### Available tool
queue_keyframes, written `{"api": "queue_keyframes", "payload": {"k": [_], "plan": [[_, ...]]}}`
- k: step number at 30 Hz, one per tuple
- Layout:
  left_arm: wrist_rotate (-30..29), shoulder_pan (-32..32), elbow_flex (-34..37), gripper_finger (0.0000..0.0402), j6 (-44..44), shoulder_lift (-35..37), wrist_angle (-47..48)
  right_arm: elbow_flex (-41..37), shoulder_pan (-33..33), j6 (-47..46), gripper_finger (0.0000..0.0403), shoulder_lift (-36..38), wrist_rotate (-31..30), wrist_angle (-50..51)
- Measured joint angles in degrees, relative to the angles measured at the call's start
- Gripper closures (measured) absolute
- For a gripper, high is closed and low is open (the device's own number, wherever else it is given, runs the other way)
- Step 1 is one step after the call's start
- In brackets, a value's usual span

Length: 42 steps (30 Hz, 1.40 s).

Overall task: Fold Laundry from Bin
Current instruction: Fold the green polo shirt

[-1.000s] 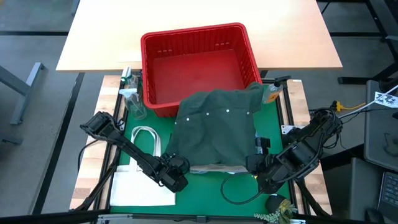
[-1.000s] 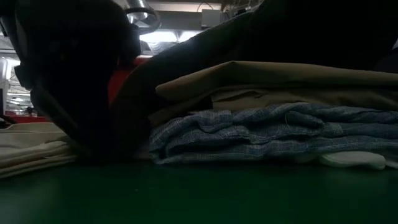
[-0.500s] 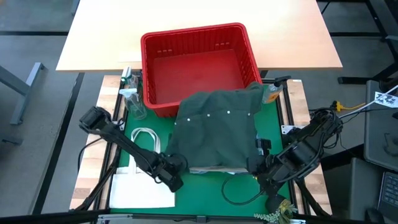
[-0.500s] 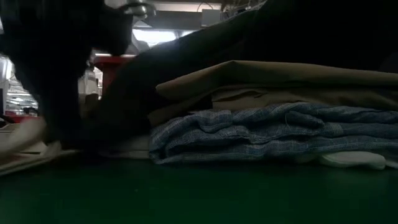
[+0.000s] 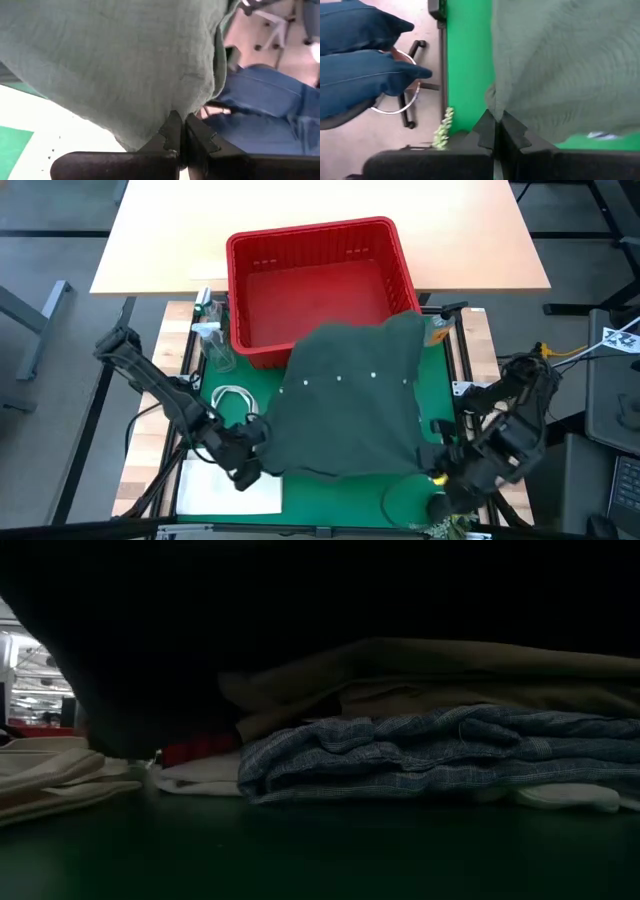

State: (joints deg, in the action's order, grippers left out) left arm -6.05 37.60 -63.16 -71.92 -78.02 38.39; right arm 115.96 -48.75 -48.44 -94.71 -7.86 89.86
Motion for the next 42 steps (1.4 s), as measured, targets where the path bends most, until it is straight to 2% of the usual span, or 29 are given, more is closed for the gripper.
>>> {"api": "queue_keyframes", "payload": {"k": [6, 9, 12, 16, 21, 28, 32, 36, 42], "plan": [[2.66, 3.47, 0.00, 0.0401, -1.69, 1.12, -1.96, -0.02, -6.24, -11.93, 0.0398, -0.47, -1.55, -0.47], [1.90, 5.05, -0.02, 0.0401, -3.96, 0.12, -3.47, -0.02, -9.06, -17.70, 0.0398, -1.13, -3.18, -0.60], [0.48, 6.25, -0.02, 0.0401, -4.55, -1.44, -4.93, -0.02, -11.52, -20.64, 0.0398, -2.65, -5.29, -0.68], [0.42, 6.76, -0.02, 0.0401, -4.52, -4.52, -8.50, -0.04, -12.89, -21.80, 0.0398, -5.38, -4.64, -1.73], [1.92, 6.91, -0.02, 0.0400, -4.46, -6.29, -11.88, -0.09, -12.86, -21.82, 0.0398, -7.39, -1.88, -3.06], [0.44, 7.09, -0.02, 0.0399, -4.45, -6.31, -11.98, -0.09, -12.74, -21.02, 0.0398, -7.57, 0.37, -2.48], [-3.41, 6.63, -0.02, 0.0399, -4.45, -6.31, -11.96, -0.09, -12.26, -18.87, 0.0398, -7.54, -3.09, 0.22], [-9.66, 5.85, -0.02, 0.0399, -4.24, -5.60, -11.51, -0.09, -10.61, -15.22, 0.0398, -7.16, -4.64, 0.03], [-14.01, 4.76, -0.09, 0.0399, -6.47, -4.85, -3.92, -2.58, -7.51, -5.68, 0.0398, -5.25, -6.61, 0.04]]}}
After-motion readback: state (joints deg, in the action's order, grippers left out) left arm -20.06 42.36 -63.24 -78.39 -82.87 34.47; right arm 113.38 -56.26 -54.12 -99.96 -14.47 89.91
